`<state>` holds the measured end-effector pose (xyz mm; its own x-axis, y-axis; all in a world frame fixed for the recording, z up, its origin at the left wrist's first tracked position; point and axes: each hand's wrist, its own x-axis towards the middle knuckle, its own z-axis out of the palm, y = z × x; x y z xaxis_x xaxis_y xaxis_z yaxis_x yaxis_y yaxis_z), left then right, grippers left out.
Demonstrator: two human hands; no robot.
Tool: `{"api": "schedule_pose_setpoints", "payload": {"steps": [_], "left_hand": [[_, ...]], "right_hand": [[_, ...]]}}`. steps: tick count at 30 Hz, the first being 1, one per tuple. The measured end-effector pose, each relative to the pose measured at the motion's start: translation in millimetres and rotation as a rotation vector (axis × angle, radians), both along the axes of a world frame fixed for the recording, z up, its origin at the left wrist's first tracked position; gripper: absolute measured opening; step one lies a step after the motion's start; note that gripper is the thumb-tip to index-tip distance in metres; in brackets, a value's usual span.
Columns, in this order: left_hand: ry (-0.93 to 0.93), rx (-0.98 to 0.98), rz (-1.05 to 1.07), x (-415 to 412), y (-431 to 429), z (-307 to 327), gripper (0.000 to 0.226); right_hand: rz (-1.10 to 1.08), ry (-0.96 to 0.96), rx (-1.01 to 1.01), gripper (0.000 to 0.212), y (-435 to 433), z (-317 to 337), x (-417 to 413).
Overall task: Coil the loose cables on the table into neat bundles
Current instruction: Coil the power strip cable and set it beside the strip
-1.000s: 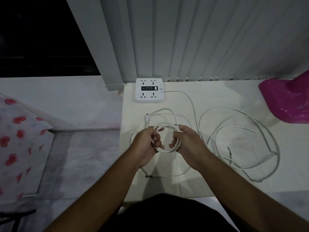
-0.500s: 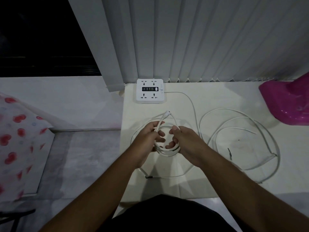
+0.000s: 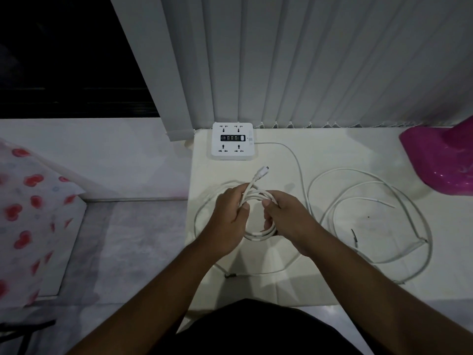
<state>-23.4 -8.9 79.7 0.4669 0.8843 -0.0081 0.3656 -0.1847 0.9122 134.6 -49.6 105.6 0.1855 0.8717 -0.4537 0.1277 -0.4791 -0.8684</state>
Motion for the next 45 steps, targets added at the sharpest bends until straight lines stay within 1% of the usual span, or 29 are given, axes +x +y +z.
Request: {"api": "schedule_pose_setpoints", "payload": {"steps": [1,3,5,7,8,9,11,15,17,19,21,22,24,25,26,27,28,29,30,31,32,33,35,37,38,40,41,42,45], "left_hand": [[0.108,0.086,-0.005,-3,3,-3,0.044],[0.278,0.185,-0.015,-9,10,-6,0.052],[0.347,0.192,-0.059,-13,17,-7,0.056],[0.399,0.145,-0.095,-14,27,-3,0.061],[0.411,0.139,-0.098,-15,32,0,0.062],[0.403,0.134,-0.100,-15,37,4,0.058],[0.299,0.031,-0.125,-12,44,14,0.041],[-0.050,-0.402,-0.170,-2,51,33,0.015],[-0.219,-0.545,-0.156,1,51,40,0.008],[-0.301,-0.636,-0.117,4,51,43,0.008],[-0.295,-0.661,-0.054,7,49,42,0.016],[-0.259,-0.643,-0.026,8,49,42,0.018],[-0.147,-0.579,0.001,8,50,41,0.018],[-0.092,-0.554,-0.002,8,49,41,0.016],[-0.054,-0.547,-0.013,7,48,41,0.017],[-0.031,-0.555,-0.024,6,46,41,0.021],[-0.019,-0.571,-0.030,6,44,39,0.027],[-0.015,-0.585,-0.029,6,43,38,0.032],[-0.021,-0.593,-0.018,6,42,36,0.035],[-0.032,-0.594,0.002,6,41,35,0.036],[-0.043,-0.589,0.033,7,40,35,0.037],[-0.057,-0.584,0.070,7,40,34,0.039],[-0.132,-0.622,0.132,5,38,32,0.046],[-0.202,-0.711,0.099,-1,38,30,0.049],[-0.173,-0.747,0.052,-5,39,30,0.045],[-0.031,-0.789,-0.046,-14,37,28,0.035],[-0.009,-0.811,-0.069,-18,36,27,0.030],[-0.057,-0.846,-0.069,-20,34,25,0.025],[-0.350,-0.987,0.047,-17,30,23,0.018]], "right_hand": [[0.003,0.016,0.007,0.022,0,0,-1],[0.021,0.044,0.025,0.022,0,1,-1],[0.022,0.063,0.051,0.022,1,3,1],[-0.005,0.080,0.089,0.021,2,6,4],[-0.022,0.083,0.107,0.021,3,8,5],[-0.041,0.083,0.124,0.021,4,9,6],[-0.098,0.091,0.153,0.021,6,11,5],[-0.248,0.146,0.221,0.021,11,13,-3],[-0.278,0.155,0.239,0.020,12,13,-5],[-0.273,0.123,0.200,0.017,12,12,-7],[-0.288,0.006,0.140,0.014,14,10,-7],[-0.309,-0.093,0.124,0.026,13,8,-6],[-0.303,-0.398,0.210,0.060,9,9,-2],[-0.230,-0.562,0.289,0.071,8,10,1],[-0.118,-0.684,0.354,0.075,7,13,4],[0.012,-0.753,0.379,0.075,7,15,7],[0.136,-0.766,0.368,0.070,9,17,9],[0.232,-0.728,0.341,0.060,10,17,9],[0.287,-0.643,0.299,0.046,10,16,8],[0.297,-0.523,0.240,0.030,11,15,7],[0.276,-0.390,0.159,0.018,10,15,5],[0.239,-0.276,0.083,0.015,10,14,4],[0.168,-0.122,-0.015,0.012,9,11,4],[0.105,-0.011,-0.048,0.012,8,9,3],[0.062,0.063,-0.045,0.013,7,8,1],[-0.056,0.233,-0.031,0.011,6,3,-1],[-0.097,0.266,-0.028,0.010,5,1,-1],[-0.115,0.262,-0.031,0.010,4,-1,-1],[-0.152,0.273,-0.042,0.010,1,-5,-8]]}}
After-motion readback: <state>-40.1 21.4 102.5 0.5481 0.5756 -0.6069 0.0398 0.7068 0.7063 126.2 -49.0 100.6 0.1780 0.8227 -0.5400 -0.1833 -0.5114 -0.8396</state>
